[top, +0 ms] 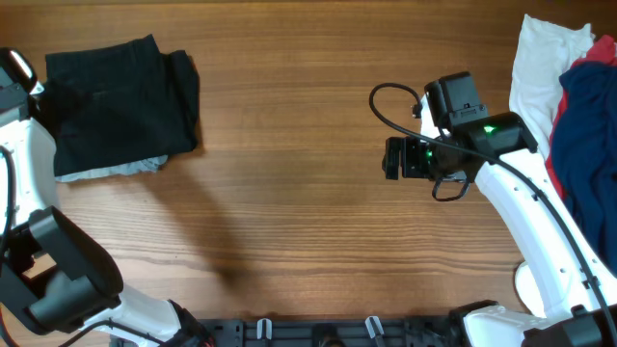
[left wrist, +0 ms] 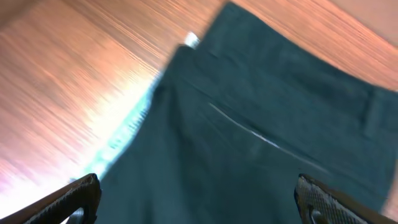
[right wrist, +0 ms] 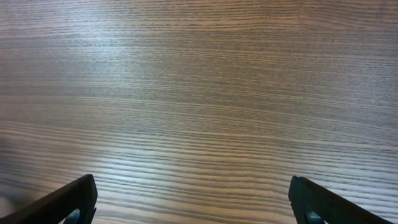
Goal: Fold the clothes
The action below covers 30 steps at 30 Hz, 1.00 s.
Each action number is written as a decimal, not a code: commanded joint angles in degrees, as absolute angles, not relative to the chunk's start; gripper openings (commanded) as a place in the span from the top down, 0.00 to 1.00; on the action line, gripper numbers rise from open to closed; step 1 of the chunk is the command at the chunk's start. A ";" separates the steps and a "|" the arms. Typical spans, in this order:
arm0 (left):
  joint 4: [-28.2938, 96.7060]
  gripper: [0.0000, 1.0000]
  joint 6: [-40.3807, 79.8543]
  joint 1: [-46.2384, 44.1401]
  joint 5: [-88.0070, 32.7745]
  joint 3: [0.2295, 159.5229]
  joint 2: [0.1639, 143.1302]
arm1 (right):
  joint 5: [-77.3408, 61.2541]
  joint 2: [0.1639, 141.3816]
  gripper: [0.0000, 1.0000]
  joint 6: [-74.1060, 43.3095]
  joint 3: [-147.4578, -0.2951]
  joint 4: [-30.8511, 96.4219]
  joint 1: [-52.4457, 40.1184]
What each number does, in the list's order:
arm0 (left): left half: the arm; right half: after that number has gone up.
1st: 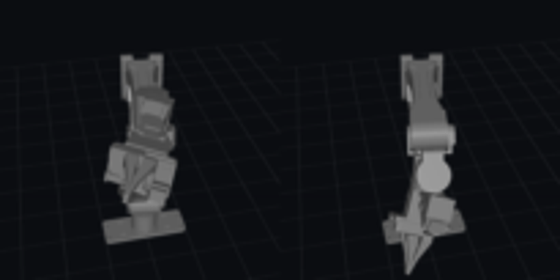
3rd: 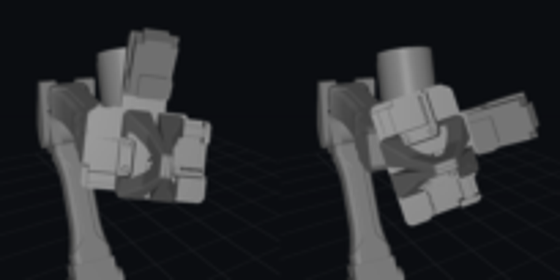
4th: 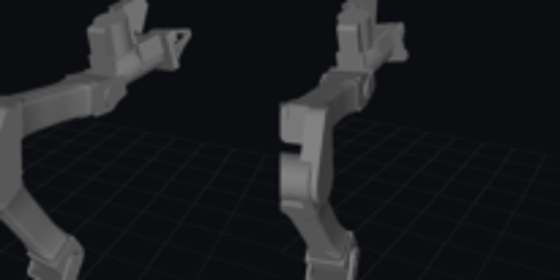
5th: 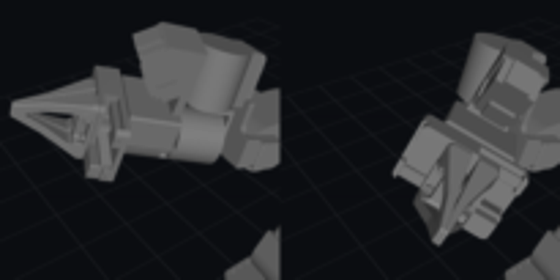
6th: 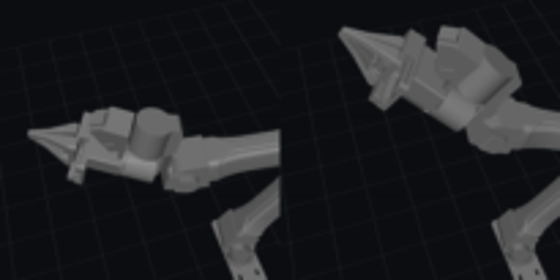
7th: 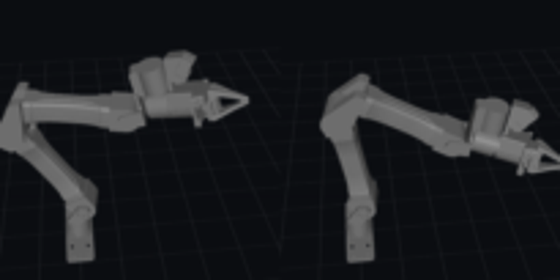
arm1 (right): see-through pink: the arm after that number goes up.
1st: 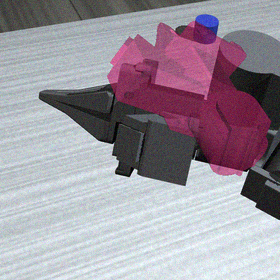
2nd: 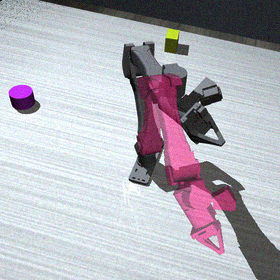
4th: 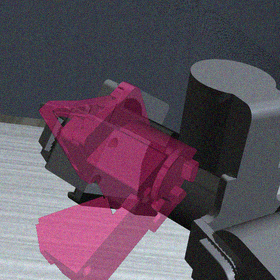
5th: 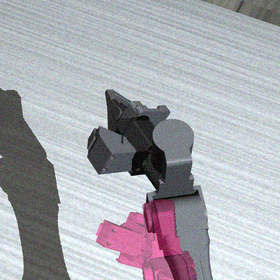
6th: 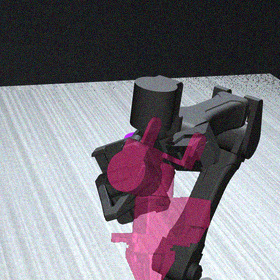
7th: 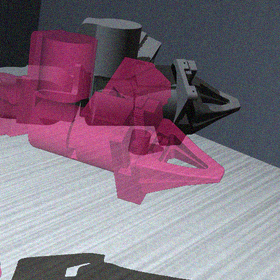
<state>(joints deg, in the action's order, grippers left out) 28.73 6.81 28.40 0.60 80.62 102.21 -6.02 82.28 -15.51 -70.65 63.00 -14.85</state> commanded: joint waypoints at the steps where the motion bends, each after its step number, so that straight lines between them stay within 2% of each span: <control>1: 30.61 0.00 7.97 24.01 -8.14 81.49 102.52 | -7.57 81.41 0.01 -15.20 -71.37 61.17 -15.14; 7: 36.82 0.00 7.97 8.14 -8.36 81.49 102.52 | -7.57 81.43 0.00 -15.20 -71.37 47.24 -15.14; 11: 45.19 0.00 7.94 -2.66 -8.32 81.49 102.52 | -5.39 81.41 0.01 -14.94 -71.37 39.29 -15.14; 16: 56.66 0.00 11.00 -7.99 -8.34 81.52 100.75 | -3.88 80.77 0.00 -15.07 -71.37 46.33 -15.14; 20: 61.58 0.00 12.16 -9.76 -8.29 81.03 94.15 | -3.18 74.91 0.00 -16.05 -71.18 49.60 -15.16; 24: 56.42 0.00 14.11 -14.68 -3.97 74.37 80.36 | 3.36 64.55 0.00 -21.12 -67.90 48.88 -16.84; 30: 43.72 0.00 18.87 -23.16 6.79 58.15 56.10 | 14.46 44.36 0.00 -23.05 -56.71 45.52 -24.08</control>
<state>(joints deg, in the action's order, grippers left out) 47.94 15.77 -20.08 -0.45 66.30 66.52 6.02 52.47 -20.12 -62.13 46.17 -21.37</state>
